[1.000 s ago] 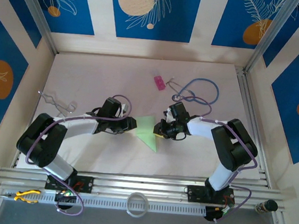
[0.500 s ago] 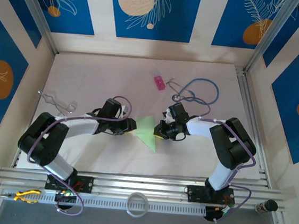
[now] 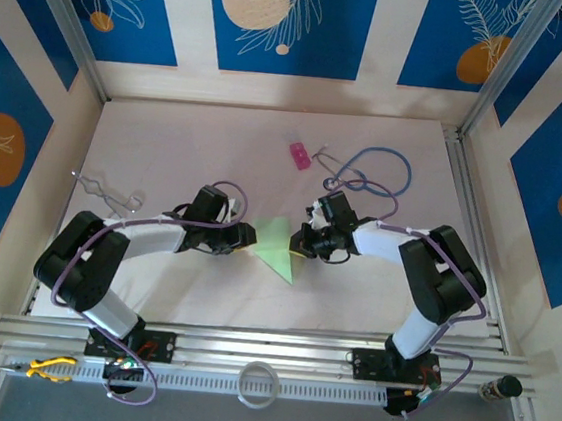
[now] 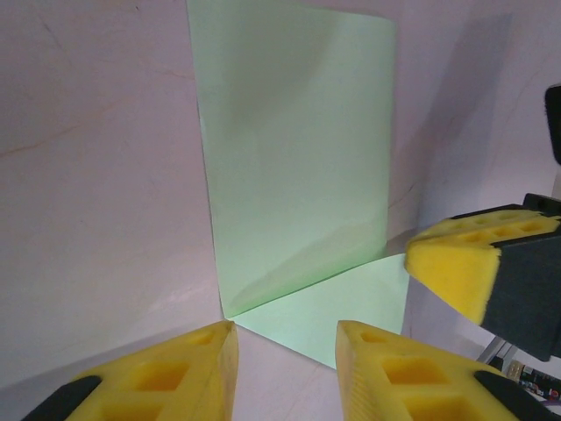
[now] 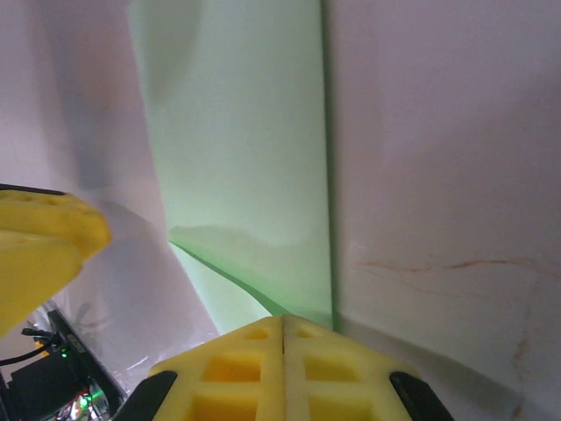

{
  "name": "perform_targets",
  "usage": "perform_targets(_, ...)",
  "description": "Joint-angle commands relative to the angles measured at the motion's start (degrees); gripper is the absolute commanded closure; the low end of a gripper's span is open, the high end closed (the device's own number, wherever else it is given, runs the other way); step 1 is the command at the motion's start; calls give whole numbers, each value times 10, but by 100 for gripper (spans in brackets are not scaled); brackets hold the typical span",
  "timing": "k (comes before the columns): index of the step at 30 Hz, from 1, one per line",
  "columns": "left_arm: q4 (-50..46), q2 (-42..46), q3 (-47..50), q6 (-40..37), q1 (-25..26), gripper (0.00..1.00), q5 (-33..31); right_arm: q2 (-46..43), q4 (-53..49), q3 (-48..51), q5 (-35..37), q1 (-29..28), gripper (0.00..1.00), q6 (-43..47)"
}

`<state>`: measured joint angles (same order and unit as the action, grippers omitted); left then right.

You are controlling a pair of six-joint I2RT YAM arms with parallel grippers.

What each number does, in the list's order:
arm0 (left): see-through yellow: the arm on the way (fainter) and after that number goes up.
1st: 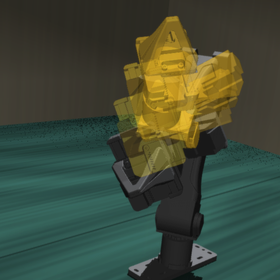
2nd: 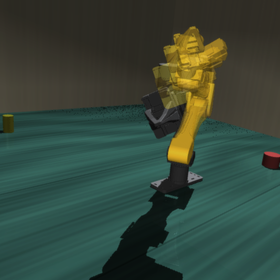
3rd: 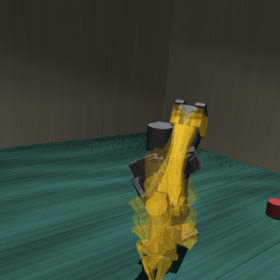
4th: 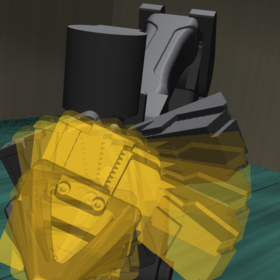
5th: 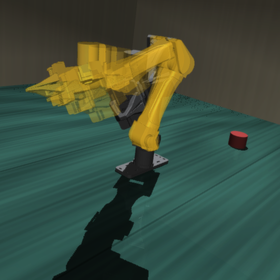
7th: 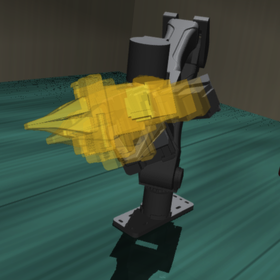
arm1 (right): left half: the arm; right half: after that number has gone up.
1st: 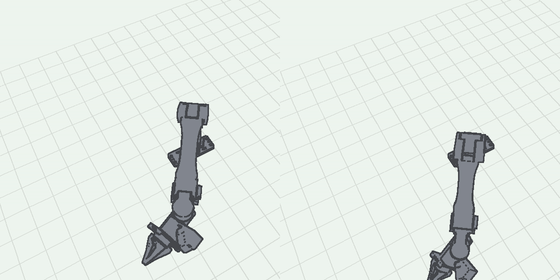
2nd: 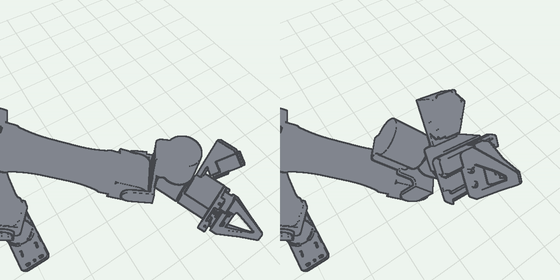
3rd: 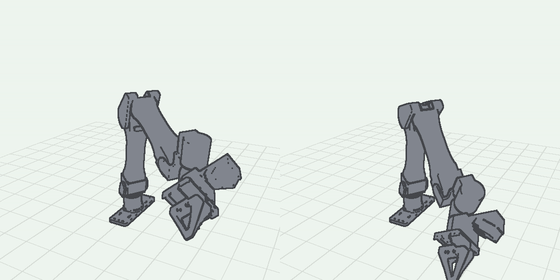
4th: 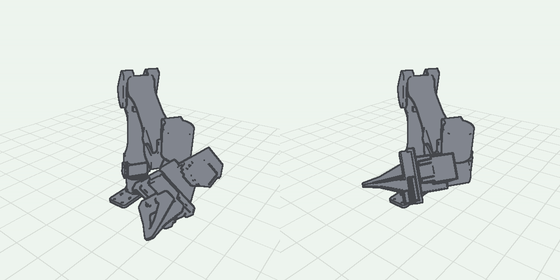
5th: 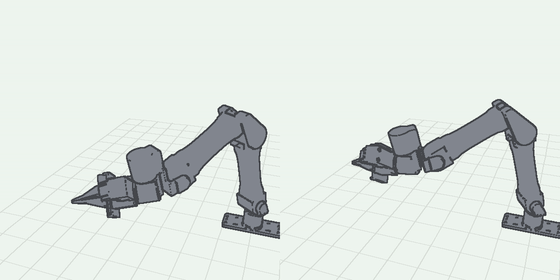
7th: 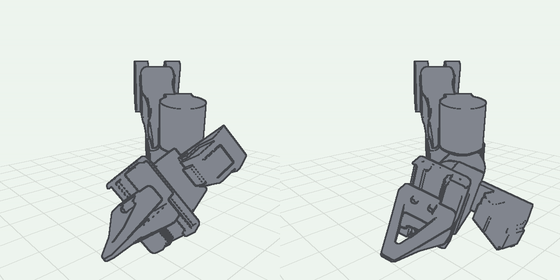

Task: Fold a paper plane with a square sheet of paper (pick it up from the middle)
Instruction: Fourth fold the wing at the center of the table.

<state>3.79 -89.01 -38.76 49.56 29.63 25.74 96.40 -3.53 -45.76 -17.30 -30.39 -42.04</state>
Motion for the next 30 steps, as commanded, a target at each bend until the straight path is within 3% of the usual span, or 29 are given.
perform_targets(1, -10, -6, -8, -3, -7, 64, 3, -18, 15, 11, -26, -2, 95, -6)
perform_targets(16, -5, -13, -9, 7, -8, 56, 2, -39, 78, 48, -76, 20, 96, -35)
perform_targets(30, 27, -47, -20, 19, -12, 52, 42, -60, 154, 91, -121, 42, 97, -68)
